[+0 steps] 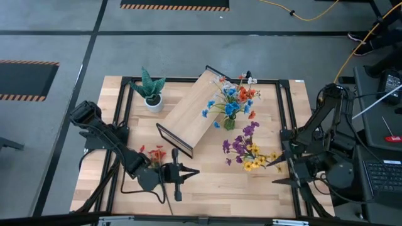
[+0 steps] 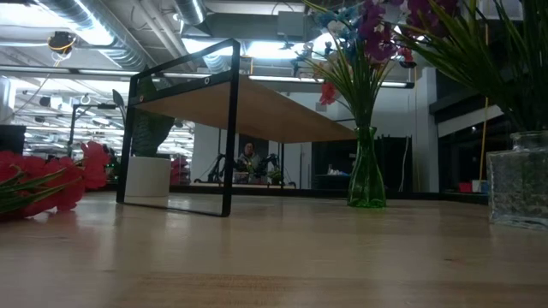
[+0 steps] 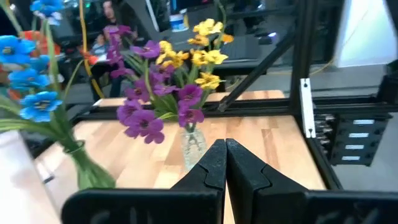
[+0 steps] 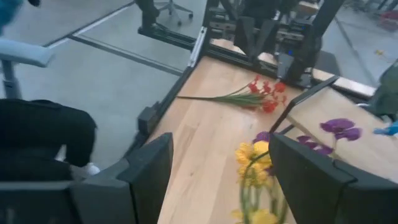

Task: Pick and place flowers into a vace then onto a shelf
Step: Put the red flowers into the transparent vase

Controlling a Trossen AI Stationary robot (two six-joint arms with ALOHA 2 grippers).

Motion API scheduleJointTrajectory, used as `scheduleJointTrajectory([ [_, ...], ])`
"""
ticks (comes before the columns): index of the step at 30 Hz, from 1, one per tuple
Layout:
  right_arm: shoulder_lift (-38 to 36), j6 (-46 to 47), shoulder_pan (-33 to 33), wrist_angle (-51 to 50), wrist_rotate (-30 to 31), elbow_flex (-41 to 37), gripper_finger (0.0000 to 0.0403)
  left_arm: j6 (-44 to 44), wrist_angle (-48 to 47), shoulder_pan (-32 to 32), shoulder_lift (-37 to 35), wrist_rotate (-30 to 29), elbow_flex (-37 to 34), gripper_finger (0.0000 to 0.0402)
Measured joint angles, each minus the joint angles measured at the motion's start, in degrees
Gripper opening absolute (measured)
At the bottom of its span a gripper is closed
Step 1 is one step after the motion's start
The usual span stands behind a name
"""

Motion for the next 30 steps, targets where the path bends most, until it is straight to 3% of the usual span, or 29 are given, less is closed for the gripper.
scheduleJointTrajectory([
  [7, 0.0, -8.3, -5.8, 4.2, 0.2, -0.1, 0.0266, -14.7, -24.2, -0.2, 1.9, -3.2, 11.5, 0.0001],
  [14, 0.1, -13.9, -10.0, 7.3, 0.2, -0.1, 0.0266, -34.3, -55.6, 0.0, 9.0, 0.1, 29.4, 0.0001],
  [19, 0.1, -14.2, -11.3, 7.2, 0.1, -0.1, 0.0266, -47.6, -75.2, 1.8, 16.4, 9.6, 43.8, 0.0001],
  [23, 0.1, -15.9, -11.9, 7.0, 0.1, -0.1, 0.0266, -58.0, -89.6, 3.3, 22.4, 21.7, 53.7, 0.0001],
  [27, 0.1, -17.4, -12.6, 6.9, 0.0, -0.1, 0.0266, -70.0, -100.4, 4.6, 26.9, 34.8, 59.8, 0.0001],
  [30, 0.1, -18.2, -13.0, 6.4, 0.0, -0.1, 0.0266, -78.2, -106.4, 5.0, 28.2, 44.6, 60.5, 0.0001],
])
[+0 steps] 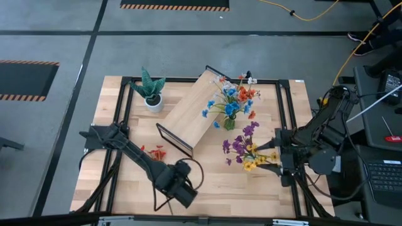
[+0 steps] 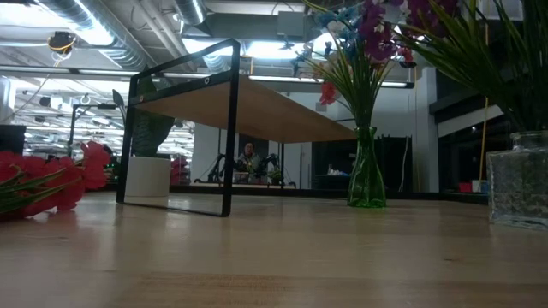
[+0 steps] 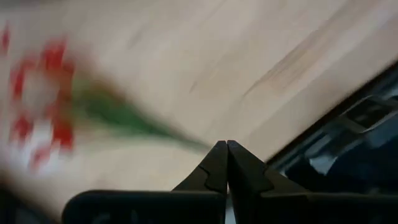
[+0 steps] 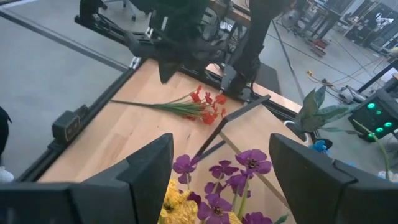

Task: Pick and place flowers into a vace then onto a shelf
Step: Put the red flowers into the transparent vase

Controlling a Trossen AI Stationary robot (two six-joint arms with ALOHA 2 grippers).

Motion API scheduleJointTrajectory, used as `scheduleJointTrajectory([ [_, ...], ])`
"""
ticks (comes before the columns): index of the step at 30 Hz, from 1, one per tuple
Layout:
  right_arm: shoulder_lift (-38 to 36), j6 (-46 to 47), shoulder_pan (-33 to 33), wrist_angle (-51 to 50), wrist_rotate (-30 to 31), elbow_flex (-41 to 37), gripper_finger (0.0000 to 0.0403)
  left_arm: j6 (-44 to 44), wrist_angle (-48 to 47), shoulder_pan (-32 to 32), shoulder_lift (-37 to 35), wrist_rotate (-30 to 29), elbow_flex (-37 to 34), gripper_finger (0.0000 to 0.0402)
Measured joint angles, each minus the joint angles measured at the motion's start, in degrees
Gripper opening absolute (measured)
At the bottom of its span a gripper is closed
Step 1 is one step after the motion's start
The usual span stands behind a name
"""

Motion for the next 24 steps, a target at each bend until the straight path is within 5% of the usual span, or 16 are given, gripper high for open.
scheduleJointTrajectory([
  [4, 0.0, -0.2, 0.0, -1.9, 0.0, 0.0, 0.0266, -10.0, -4.5, -0.6, -0.1, 4.1, -0.4, 0.0001],
  [13, 0.0, -0.4, 0.0, -2.7, -1.1, 0.0, 0.0266, -21.2, -4.1, -5.2, 0.1, -9.1, -0.4, 0.0012],
  [19, 0.0, -0.4, 0.0, -2.8, -9.7, 0.0, 0.0266, -27.5, -4.1, -8.3, 0.1, -13.4, -0.4, 0.0047],
  [24, -0.3, -1.5, -1.0, -2.8, -9.2, 0.0, 0.0266, -30.3, -4.1, -10.6, 0.6, -19.3, -0.4, 0.0083],
])
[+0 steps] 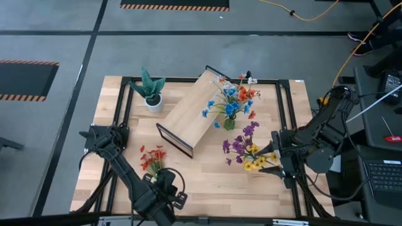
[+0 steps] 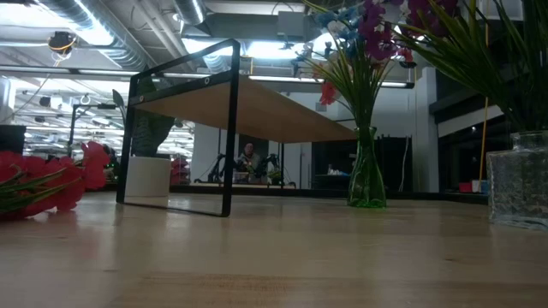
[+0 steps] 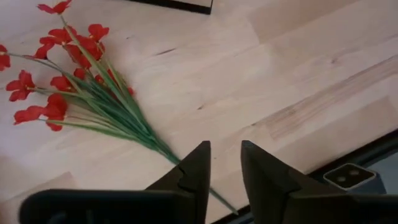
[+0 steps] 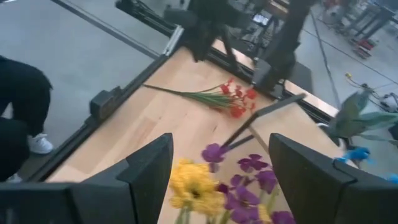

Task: Pick and place flowers into a vace then onto a shelf
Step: Put the red flowers into the transparent vase

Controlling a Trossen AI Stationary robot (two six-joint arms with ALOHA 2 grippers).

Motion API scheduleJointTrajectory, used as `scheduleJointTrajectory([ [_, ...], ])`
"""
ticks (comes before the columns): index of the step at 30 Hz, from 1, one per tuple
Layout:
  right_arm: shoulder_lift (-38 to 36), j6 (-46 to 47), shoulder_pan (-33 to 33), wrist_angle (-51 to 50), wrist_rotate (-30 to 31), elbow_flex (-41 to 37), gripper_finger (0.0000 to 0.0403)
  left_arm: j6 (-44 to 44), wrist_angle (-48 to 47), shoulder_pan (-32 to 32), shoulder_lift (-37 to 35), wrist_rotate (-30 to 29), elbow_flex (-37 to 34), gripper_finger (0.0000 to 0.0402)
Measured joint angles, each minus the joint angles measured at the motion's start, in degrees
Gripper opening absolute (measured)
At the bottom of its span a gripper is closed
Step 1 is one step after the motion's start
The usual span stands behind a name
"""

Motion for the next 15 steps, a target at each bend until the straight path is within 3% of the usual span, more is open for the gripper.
scheduleJointTrajectory([
  [8, -0.7, 1.3, -2.3, 0.0, 0.1, 0.0, 0.0266, -1.1, 0.0, -0.8, 4.5, -0.2, 0.0, 0.0131],
  [15, -0.7, 2.9, -2.3, -0.1, 0.1, 0.0, 0.0266, -9.1, 0.0, -1.3, 7.5, 7.4, 0.0, 0.0154],
])
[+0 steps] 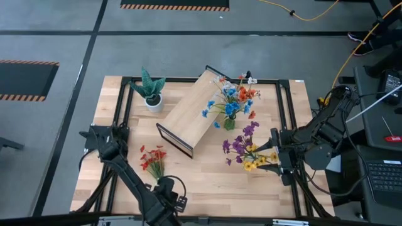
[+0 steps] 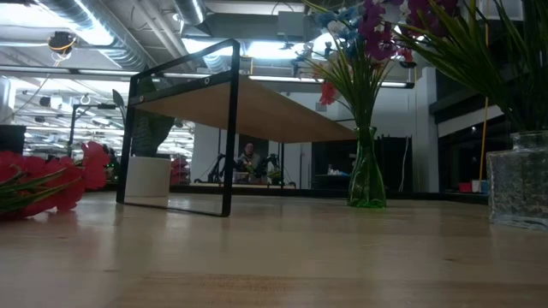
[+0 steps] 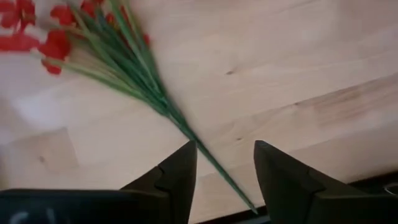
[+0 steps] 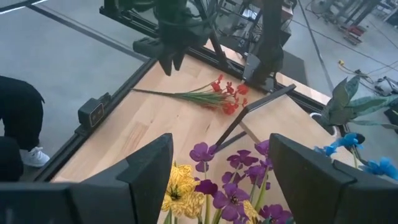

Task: Pick and place flowers into a vace then onto a shelf
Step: Put the red flowers into the transparent vase

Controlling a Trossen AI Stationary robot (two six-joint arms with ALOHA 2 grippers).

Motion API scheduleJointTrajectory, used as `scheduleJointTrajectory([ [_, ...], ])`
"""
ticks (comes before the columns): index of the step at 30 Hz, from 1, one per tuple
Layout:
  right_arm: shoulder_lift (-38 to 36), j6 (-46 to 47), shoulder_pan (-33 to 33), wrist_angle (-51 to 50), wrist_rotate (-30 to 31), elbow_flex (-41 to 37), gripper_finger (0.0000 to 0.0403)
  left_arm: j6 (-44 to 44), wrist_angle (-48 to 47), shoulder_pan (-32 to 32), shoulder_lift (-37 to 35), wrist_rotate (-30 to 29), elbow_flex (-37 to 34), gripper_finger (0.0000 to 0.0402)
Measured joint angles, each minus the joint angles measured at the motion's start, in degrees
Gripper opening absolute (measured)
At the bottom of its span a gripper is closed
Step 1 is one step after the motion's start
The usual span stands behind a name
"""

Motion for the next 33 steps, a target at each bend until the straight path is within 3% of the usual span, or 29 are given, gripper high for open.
scheduleJointTrajectory([
  [13, 0.0, 0.2, 0.0, -1.5, 0.0, 0.0, 0.0266, -6.7, 0.0, -1.0, 7.4, 1.1, 0.0, 0.0155],
  [26, 0.0, 1.8, 0.0, -4.3, 0.0, 0.0, 0.0266, -8.0, 0.0, -1.1, 9.5, 2.3, 0.0, 0.0155],
  [33, 0.0, 1.6, 0.0, -4.2, 0.0, 0.0, 0.0266, -8.2, 0.1, -1.3, 12.8, 7.1, 0.0, 0.0155],
])
